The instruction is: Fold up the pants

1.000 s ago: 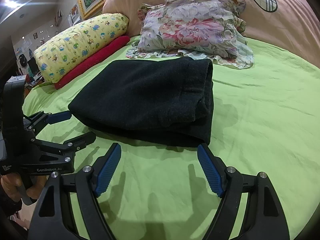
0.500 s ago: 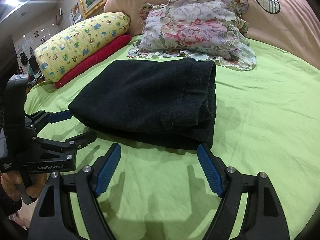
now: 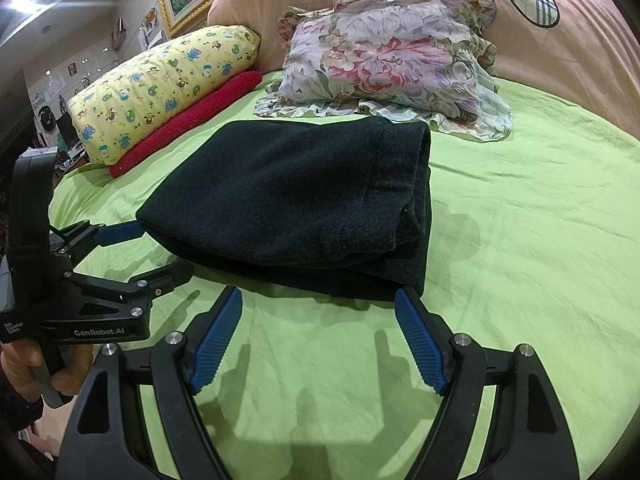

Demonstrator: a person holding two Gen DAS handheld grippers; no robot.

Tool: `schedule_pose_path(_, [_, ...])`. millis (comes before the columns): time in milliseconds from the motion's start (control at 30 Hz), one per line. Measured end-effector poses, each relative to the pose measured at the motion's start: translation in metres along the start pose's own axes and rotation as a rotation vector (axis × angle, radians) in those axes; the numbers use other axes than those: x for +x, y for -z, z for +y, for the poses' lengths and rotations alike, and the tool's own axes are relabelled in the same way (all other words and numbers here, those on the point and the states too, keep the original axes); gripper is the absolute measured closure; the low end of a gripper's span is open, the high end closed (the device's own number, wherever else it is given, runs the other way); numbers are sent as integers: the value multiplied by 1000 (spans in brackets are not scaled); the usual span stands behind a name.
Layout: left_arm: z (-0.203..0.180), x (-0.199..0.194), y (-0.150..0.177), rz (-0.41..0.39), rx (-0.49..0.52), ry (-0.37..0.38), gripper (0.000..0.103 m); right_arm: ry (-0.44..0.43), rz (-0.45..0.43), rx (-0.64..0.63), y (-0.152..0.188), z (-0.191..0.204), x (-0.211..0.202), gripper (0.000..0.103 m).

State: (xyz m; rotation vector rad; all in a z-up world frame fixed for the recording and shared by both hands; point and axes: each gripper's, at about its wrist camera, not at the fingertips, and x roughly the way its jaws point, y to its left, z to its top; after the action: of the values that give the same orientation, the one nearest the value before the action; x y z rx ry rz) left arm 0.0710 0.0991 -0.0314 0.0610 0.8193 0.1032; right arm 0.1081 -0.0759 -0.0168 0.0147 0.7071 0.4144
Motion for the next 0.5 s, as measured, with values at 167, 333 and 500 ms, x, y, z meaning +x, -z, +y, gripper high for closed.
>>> schedule_pose_path(167, [2, -1, -1, -5, -7, 5, 11, -1, -5, -4, -2, 0, 0, 24])
schedule_pose_path(333, [4, -1, -2, -3, -14, 2, 11, 1, -5, -4, -2, 1, -1, 24])
schedule_pose_path(500, [5, -2, -4, -8, -22, 6, 11, 0, -12, -10, -3, 2, -2, 24])
